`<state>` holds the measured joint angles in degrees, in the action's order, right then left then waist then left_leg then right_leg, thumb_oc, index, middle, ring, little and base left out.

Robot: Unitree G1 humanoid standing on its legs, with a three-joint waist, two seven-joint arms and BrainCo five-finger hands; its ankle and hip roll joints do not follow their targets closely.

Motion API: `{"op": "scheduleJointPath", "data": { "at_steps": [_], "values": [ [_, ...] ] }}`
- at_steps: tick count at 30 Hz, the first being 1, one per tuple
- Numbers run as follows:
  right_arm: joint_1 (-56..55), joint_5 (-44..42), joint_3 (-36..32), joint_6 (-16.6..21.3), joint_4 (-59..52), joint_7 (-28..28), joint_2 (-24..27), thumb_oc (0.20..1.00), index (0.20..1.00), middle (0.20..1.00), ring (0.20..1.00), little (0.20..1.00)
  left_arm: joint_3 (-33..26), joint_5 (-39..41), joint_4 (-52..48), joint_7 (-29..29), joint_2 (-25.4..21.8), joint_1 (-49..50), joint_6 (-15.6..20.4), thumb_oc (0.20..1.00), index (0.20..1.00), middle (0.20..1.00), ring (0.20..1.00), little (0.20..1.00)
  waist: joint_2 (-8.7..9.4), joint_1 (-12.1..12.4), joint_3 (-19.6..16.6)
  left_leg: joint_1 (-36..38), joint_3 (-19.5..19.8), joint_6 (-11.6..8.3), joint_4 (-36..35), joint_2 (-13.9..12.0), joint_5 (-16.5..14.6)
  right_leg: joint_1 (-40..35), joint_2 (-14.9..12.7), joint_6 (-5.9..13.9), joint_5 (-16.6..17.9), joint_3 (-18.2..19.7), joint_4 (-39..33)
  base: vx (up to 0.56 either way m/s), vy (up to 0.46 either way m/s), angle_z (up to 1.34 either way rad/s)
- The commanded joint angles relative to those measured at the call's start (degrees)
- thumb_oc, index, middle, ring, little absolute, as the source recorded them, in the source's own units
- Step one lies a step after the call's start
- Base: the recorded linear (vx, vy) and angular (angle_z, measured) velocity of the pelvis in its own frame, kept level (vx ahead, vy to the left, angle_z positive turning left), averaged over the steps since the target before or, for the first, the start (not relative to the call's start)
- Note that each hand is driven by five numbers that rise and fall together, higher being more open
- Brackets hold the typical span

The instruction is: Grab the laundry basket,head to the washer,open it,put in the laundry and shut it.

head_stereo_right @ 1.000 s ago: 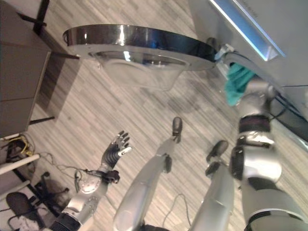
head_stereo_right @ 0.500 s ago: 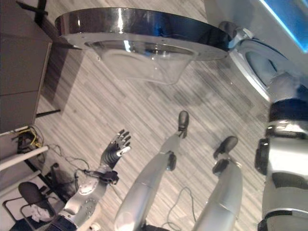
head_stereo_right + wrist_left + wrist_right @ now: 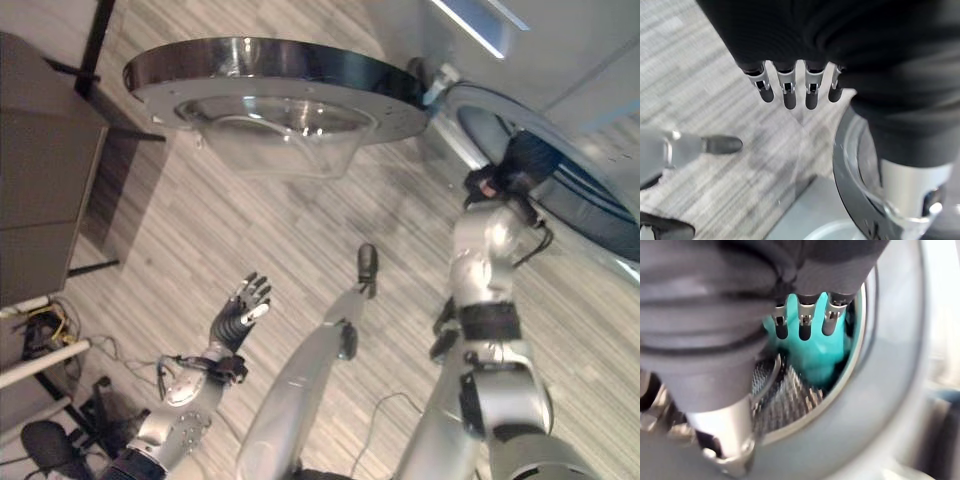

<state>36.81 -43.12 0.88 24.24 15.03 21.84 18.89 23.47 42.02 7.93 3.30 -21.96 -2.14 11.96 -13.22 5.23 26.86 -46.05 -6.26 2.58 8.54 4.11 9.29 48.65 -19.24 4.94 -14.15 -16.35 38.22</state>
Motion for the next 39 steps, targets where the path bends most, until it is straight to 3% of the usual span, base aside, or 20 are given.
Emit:
{"op": "scheduleJointPath", "data": {
  "at_steps": [1,6,10,14,16,18,21,25,27,30,32,35,37,39],
  "values": [
    [-3.4,7.9,0.9,-0.4,-6.5,-5.1,1.4,1.000,1.000,1.000,1.000,1.000,1.9,-2.7,1.4,-1.4,-0.8,2.2,1.1,1.000,1.000,1.000,1.000,1.000,0.41,1.1,-1.7,6.5,-1.1,-1.31,-2.4,0.2,-8.6,-8.1,5.2,0.78,-2.1,-1.2,0.4,-0.05,-0.038,-0.09],
    [-13.4,4.2,2.6,-2.5,-6.0,-8.8,-2.1,1.000,1.000,1.000,1.000,1.000,0.6,-2.2,0.8,-1.5,-1.9,3.2,1.2,1.000,1.000,1.000,1.000,1.000,2.15,-0.5,-2.5,8.9,-0.5,-2.09,-3.2,-0.7,-7.7,-11.9,6.6,-0.45,-2.9,-1.7,-3.1,-0.05,-0.034,-0.10],
    [-20.6,-3.7,4.2,-4.8,-0.1,-11.1,-5.6,1.000,1.000,1.000,1.000,1.000,-0.3,-1.8,0.9,-0.2,-3.0,4.5,1.2,1.000,1.000,1.000,1.000,1.000,3.60,-1.4,-3.6,10.2,-0.2,-2.81,-4.4,-1.7,-6.6,-13.8,7.8,-1.38,-2.7,-2.1,-5.5,-0.09,-0.050,-0.08],
    [-28.4,-3.6,7.2,-8.5,0.3,-14.1,-4.4,1.000,1.000,1.000,1.000,1.000,-2.1,-2.4,1.5,0.3,-3.2,6.1,0.4,1.000,1.000,1.000,1.000,1.000,5.19,-2.4,-4.7,11.5,-0.1,-3.64,-5.2,-2.8,-5.6,-15.8,8.7,-1.83,-1.8,-2.3,-7.7,-0.06,-0.056,-0.03],
    [-33.7,-0.5,9.7,-11.8,0.8,-16.5,-2.0,1.000,1.000,1.000,1.000,1.000,-3.5,-3.4,3.0,0.0,-3.3,7.1,-0.2,1.000,1.000,1.000,1.000,1.000,6.52,-2.8,-6.2,14.3,0.0,-3.98,-5.9,-3.5,-5.4,-19.1,9.5,-2.10,-1.4,-2.4,-9.8,-0.01,-0.059,0.00],
    [-33.8,-0.5,9.8,-11.8,0.8,-16.5,-1.9,1.000,1.000,1.000,1.000,1.000,-3.5,-3.4,2.9,0.0,-3.3,7.2,-0.2,1.000,1.000,1.000,1.000,1.000,6.47,-2.9,-6.1,14.5,0.0,-4.00,-5.9,-3.5,-5.4,-19.3,9.5,-2.10,-1.4,-2.5,-9.9,0.01,-0.033,0.03],
    [-42.1,6.6,9.5,-15.0,-1.5,-19.4,1.8,1.000,1.000,1.000,1.000,1.000,-7.4,-4.4,5.4,-0.2,-3.4,9.4,-0.4,1.000,1.000,1.000,1.000,1.000,8.87,-3.9,-8.9,20.4,0.4,-4.48,-7.2,-4.4,-5.5,-26.8,10.8,-2.06,-0.2,-2.7,-15.5,0.06,-0.064,-0.01],
    [-46.9,8.3,6.7,-15.6,-2.3,-20.3,1.5,1.000,1.000,1.000,1.000,1.000,-10.2,-5.0,6.2,0.1,-2.9,11.2,-0.3,1.000,1.000,1.000,1.000,1.000,10.05,-4.9,-10.8,25.2,0.4,-4.55,-7.5,-4.9,-6.3,-32.4,11.7,-1.85,0.9,-2.4,-19.4,0.06,-0.009,-0.13],
    [-51.3,12.5,1.4,-15.6,-6.2,-18.9,2.2,1.000,1.000,1.000,1.000,1.000,-14.3,-6.3,7.4,1.5,-1.4,12.4,0.0,1.000,1.000,1.000,1.000,1.000,11.68,-6.6,-13.3,30.5,0.0,-4.30,-6.0,-6.0,-8.9,-38.8,12.6,-1.41,2.2,-0.3,-24.5,0.12,0.028,-0.15],
    [-51.4,15.4,-2.3,-14.2,-11.1,-17.1,2.3,1.000,1.000,1.000,1.000,1.000,-16.3,-7.4,8.3,2.1,0.1,12.8,0.2,1.000,1.000,1.000,1.000,1.000,12.46,-7.6,-15.5,34.3,-0.7,-3.51,-5.1,-6.3,-11.2,-42.1,13.0,-0.82,2.9,2.0,-25.8,0.13,0.068,-0.25],
    [-51.2,17.4,-3.9,-13.7,-14.2,-16.6,2.9,1.000,1.000,1.000,1.000,1.000,-16.6,-8.1,9.2,2.0,0.5,12.8,0.0,1.000,1.000,1.000,1.000,1.000,12.80,-7.9,-16.2,36.0,-1.3,-3.01,-4.9,-6.3,-12.1,-43.2,13.2,-0.38,3.5,3.2,-26.0,0.09,0.092,-0.44],
    [-49.4,26.5,-9.5,-11.1,-24.4,-12.3,3.8,1.000,1.000,1.000,1.000,1.000,-16.2,-9.7,10.9,1.6,2.3,12.6,-0.1,1.000,1.000,1.000,1.000,1.000,12.32,-8.1,-18.8,41.1,-3.2,-0.27,-6.2,-5.1,-13.4,-43.9,11.5,2.65,8.9,4.5,-21.7,0.11,0.184,-0.61],
    [-48.3,32.7,-12.2,-10.7,-29.5,-9.1,4.3,1.000,1.000,1.000,1.000,1.000,-15.8,-10.8,12.0,1.9,3.1,11.7,-0.3,1.000,1.000,1.000,1.000,1.000,11.82,-8.6,-19.2,44.2,-3.7,0.96,-7.8,-4.1,-13.6,-42.3,10.3,4.70,13.8,5.5,-14.3,0.10,0.203,-0.37],
    [-45.8,38.0,-15.1,-10.2,-34.7,-6.1,5.3,1.000,1.000,1.000,1.000,1.000,-14.9,-10.9,11.5,2.4,3.3,11.2,-0.9,1.000,1.000,1.000,1.000,1.000,10.66,-9.4,-18.6,46.2,-3.1,2.42,-8.8,-4.0,-13.5,-40.1,10.1,5.37,15.3,6.5,-5.1,0.08,0.171,-0.18]
  ]
}}
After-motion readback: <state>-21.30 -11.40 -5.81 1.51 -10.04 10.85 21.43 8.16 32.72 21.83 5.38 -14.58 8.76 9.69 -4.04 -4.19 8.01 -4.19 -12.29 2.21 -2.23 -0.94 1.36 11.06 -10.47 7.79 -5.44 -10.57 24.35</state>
